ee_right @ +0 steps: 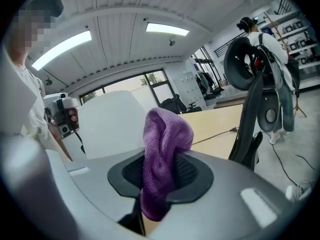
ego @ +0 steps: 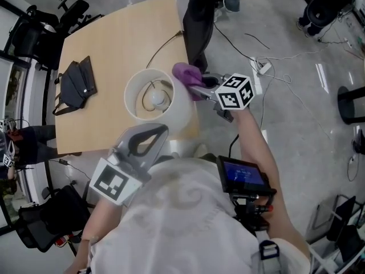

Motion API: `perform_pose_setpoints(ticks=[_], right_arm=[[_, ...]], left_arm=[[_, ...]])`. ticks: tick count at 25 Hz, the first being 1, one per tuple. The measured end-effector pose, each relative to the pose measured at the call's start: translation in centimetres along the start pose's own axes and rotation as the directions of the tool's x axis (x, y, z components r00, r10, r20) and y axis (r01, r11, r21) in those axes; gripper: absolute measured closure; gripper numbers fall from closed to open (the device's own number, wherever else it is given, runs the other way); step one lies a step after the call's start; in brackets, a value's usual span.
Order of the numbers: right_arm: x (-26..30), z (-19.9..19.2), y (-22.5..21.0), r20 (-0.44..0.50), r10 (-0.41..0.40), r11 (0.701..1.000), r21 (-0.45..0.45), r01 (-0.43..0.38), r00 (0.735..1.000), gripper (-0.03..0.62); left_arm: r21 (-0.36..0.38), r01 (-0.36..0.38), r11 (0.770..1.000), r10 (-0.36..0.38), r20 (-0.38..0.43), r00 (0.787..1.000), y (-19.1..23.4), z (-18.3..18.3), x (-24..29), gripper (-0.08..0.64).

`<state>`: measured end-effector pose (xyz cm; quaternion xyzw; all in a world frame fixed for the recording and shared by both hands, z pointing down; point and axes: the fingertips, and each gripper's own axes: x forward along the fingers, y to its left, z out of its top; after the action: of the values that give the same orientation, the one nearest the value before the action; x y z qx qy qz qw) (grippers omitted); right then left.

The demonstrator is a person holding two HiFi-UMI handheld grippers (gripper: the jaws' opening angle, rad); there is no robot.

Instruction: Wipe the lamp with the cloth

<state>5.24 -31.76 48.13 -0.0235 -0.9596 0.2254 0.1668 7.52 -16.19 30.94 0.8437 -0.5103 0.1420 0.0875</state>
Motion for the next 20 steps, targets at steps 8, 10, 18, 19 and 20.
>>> perform_pose_setpoints(ticks=[8,10,18,19,20], right_arm=[[-0.7,-1.4,-1.8,-0.017,-0.054,0.998,-0.042,0.053,0.998,0.486],[-1.7,0.8,-1.1,0.047,-0.033,0.996,-0.079,0.037,0.998,0.486],[-3.0,11.0,4.4,0.216,0.163,0.961,-0.255,-0.106,0.963,0.483],[-2.9,11.9,5.1,0.222,0.193,0.953,-0.275,-0.128,0.956,0.483],[-2.8,12.7,5.9,0.227,0.220,0.945,-0.292,-0.149,0.949,0.483]], left_arm=[[0.005,-0.045,0.999,0.045,0.004,0.999,0.4,1.5,0.0,0.558],[0.021,-0.068,0.997,0.067,0.015,0.998,0.8,2.1,-0.4,0.558],[0.034,-0.116,0.993,0.114,0.060,0.992,3.7,3.0,-2.3,0.558],[0.042,-0.117,0.992,0.115,0.057,0.992,4.0,3.0,-2.5,0.558],[0.049,-0.118,0.992,0.115,0.056,0.992,4.2,3.0,-2.6,0.558]])
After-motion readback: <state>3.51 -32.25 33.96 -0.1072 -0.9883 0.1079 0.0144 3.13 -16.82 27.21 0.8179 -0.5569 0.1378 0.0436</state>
